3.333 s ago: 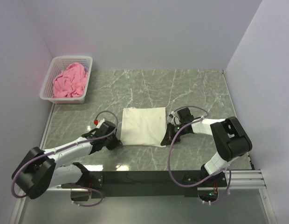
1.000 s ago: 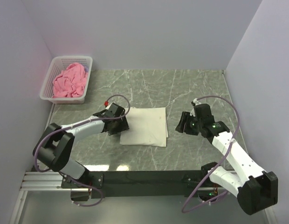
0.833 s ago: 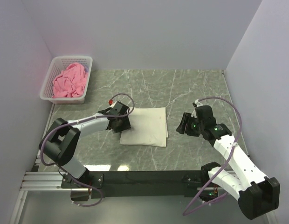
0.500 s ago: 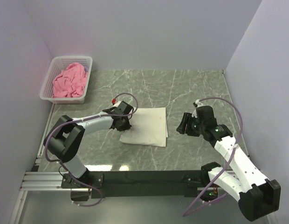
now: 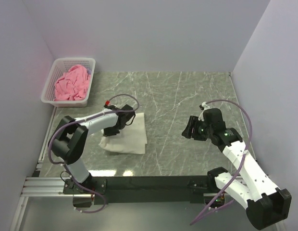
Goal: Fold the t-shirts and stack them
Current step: Neatly place the folded tshirt to the corner
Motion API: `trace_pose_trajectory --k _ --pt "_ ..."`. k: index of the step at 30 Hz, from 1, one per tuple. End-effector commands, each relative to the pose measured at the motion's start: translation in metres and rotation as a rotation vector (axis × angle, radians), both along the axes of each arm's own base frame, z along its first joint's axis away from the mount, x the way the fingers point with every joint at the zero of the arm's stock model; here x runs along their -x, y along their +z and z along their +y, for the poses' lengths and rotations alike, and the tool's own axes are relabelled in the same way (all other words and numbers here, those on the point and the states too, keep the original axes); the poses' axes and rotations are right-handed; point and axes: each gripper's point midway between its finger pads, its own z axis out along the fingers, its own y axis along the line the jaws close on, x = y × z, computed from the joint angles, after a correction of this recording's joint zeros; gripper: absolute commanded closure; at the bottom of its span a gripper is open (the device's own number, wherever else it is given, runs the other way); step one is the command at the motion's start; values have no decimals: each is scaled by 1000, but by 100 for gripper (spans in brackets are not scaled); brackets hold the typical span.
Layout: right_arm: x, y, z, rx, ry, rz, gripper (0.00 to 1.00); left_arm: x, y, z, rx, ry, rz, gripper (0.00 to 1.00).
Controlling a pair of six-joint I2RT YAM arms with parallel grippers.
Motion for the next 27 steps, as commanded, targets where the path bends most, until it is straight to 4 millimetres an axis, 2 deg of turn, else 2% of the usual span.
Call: trace_pose_trajectory --k 1,2,6,12,15,16,17,19,20,21,22,24,25,27 --pt "-7 37 5 -22 30 -90 39 7 42 74 -415 26 53 99" --pt "-7 39 5 -22 31 -88 39 5 47 85 -437 74 56 99" --pt "-8 51 6 -24 41 -102 39 -6 58 109 -539 96 83 99" --pt "-8 51 2 10 41 -78 39 -19 70 153 -660 154 91 98" --pt "-9 50 3 11 42 -68 39 -16 74 181 -735 179 127 86" --pt "-10 50 3 10 39 -67 39 -16 73 187 -728 204 125 70" --pt "-11 50 4 8 41 -65 39 -14 73 198 -720 244 134 60" --pt "-12 50 5 11 45 -51 39 -14 75 210 -702 295 114 47" --pt "-12 51 6 9 50 -50 39 -12 78 220 -690 337 111 45" --pt "-13 53 6 12 54 -52 39 -13 82 222 -668 358 90 42" --pt "-13 54 5 16 51 -57 39 -13 86 222 -658 370 75 35" --pt "-14 56 3 23 46 -68 39 -18 96 214 -594 387 16 32" --pt "-14 56 3 24 46 -70 39 -19 98 208 -557 386 -3 29" --pt "-14 59 4 11 45 -79 39 -26 110 182 -462 331 -90 28"
